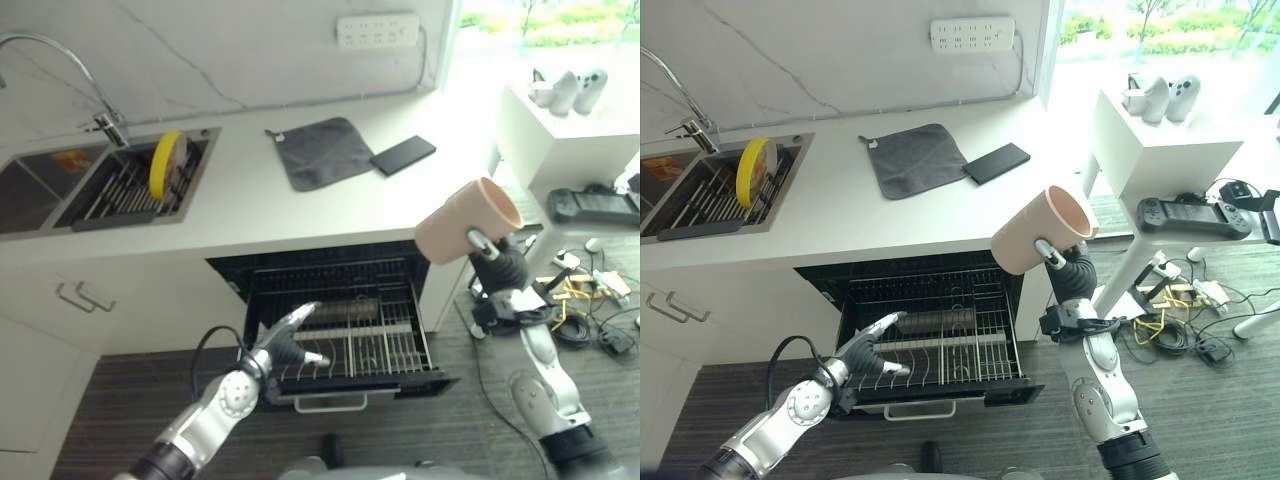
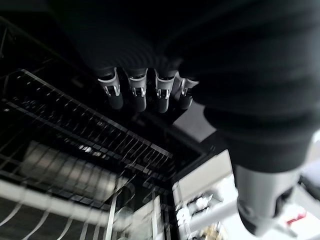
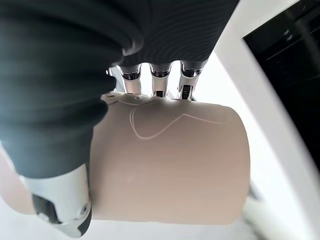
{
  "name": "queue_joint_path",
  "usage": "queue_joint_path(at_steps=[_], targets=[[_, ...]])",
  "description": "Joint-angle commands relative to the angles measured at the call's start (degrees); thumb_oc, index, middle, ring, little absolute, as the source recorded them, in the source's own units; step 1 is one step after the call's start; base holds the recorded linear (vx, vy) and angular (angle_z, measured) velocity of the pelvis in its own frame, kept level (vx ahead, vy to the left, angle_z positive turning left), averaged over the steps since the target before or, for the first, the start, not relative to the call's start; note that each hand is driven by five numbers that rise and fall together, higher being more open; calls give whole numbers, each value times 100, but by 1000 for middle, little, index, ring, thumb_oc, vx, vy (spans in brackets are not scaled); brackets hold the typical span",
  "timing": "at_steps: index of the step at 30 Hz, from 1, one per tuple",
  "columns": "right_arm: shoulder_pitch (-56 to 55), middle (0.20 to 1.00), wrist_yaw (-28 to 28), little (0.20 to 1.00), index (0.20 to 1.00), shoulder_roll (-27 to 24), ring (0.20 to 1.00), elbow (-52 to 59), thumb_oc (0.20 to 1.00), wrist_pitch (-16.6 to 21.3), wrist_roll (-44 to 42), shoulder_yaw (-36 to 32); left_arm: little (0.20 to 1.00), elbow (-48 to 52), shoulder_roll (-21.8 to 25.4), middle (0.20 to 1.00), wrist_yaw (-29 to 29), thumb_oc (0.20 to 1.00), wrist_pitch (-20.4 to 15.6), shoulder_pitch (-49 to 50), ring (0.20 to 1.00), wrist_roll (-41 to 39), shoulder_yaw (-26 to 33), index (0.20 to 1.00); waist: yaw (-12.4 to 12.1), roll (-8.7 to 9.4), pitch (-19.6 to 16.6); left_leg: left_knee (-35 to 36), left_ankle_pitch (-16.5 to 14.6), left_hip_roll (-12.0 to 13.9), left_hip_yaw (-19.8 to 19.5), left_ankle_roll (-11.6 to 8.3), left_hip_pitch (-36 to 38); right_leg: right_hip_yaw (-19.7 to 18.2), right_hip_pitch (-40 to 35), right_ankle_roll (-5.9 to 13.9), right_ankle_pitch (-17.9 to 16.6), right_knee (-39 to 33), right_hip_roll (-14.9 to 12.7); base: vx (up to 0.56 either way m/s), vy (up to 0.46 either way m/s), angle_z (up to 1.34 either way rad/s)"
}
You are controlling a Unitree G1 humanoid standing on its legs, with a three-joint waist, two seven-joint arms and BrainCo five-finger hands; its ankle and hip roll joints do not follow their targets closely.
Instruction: Place the dishes in the dishwasher.
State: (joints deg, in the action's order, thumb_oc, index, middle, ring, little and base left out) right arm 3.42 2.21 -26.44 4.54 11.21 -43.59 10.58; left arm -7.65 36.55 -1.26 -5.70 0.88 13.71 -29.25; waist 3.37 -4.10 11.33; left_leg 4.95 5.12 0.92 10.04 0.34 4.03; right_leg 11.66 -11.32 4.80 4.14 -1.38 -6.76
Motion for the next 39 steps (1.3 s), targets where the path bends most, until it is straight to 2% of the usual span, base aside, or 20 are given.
queue_joint_path(at_steps=[1, 4, 8, 10, 15, 17, 27, 31, 39], targets=[[503, 200, -362, 200, 200, -104, 200, -2, 200, -57, 315, -110, 1000, 336, 207, 1000, -627, 1000, -359, -511, 1000, -18, 191, 1000, -185, 40, 110, -951, -921, 445, 252, -194, 204, 81, 658, 321, -266, 465, -396, -18, 43, 1], [573, 200, -567, 200, 200, -279, 200, -313, 200, -250, 500, -175, 1000, 612, 524, 1000, -1240, 1000, -243, -604, 1000, -168, 302, 1000, -183, 20, 282, -1034, -951, 378, 192, -164, 31, 18, 856, 409, -357, 507, -480, -20, 20, 3], [755, 200, -733, 200, 200, -444, 200, -717, 200, -420, 681, -53, 1000, 685, 778, 1000, -1523, 1000, -261, -751, 1000, -73, 264, 1000, -199, 5, 505, -1068, -945, 303, 129, -139, -131, -39, 1020, 489, -429, 540, -569, -46, 33, 0], [860, 200, -745, 200, 200, -475, 200, -904, 200, -532, 771, 42, 1000, 704, 905, 1000, -1597, 1000, -325, -843, 1000, 18, 233, 1000, -214, -8, 629, -1093, -927, 271, 107, -132, -222, -61, 1096, 520, -466, 557, -610, -43, 29, 4], [1064, 200, -652, 200, 200, -532, 200, -1269, 200, -496, 1003, 170, 1000, 765, 1178, 1000, -1660, 1000, -473, -1070, 1000, 120, 226, 1000, -257, -22, 859, -1154, -896, 231, 77, -118, -395, -89, 1206, 550, -534, 563, -665, -34, 6, 3], [1470, 200, -567, 200, 200, -604, 200, -1770, 200, -519, 1003, 223, 1000, 812, 1422, 1000, -1749, 1000, -546, -1454, 1000, 16, 182, 1000, -336, -70, 1103, -1192, -863, 188, 33, -109, -584, -79, 1316, 563, -587, 553, -715, -108, 13, 5], [2183, 200, -475, 200, 200, -426, 200, -2601, 200, -833, 1422, 515, 1000, 912, 1609, 1000, -2190, 1000, -707, -2125, 1000, -74, 96, 1000, -548, -117, 1472, -1239, -754, 95, -121, -64, -897, -21, 1519, 553, -681, 596, -747, -30, -15, 16], [2710, 200, -380, 200, 200, -259, 200, -2900, 200, -1125, 1542, 777, 1000, 826, 1606, 1000, -2303, 1000, -754, -2467, 1000, -122, -54, 1000, -668, -114, 1536, -1308, -720, 80, -173, -74, -995, 27, 1562, 527, -703, 627, -749, 5, -21, 3], [3734, 200, -50, 200, 200, -125, 200, -3680, 200, -1501, 1360, 846, 1000, 939, 1731, 1000, -2567, 1000, -919, -3058, 1000, -217, -261, 1000, -865, -187, 1721, -1457, -663, 82, -196, -99, -1273, 129, 1735, 469, -718, 728, -790, -26, 6, 7]])
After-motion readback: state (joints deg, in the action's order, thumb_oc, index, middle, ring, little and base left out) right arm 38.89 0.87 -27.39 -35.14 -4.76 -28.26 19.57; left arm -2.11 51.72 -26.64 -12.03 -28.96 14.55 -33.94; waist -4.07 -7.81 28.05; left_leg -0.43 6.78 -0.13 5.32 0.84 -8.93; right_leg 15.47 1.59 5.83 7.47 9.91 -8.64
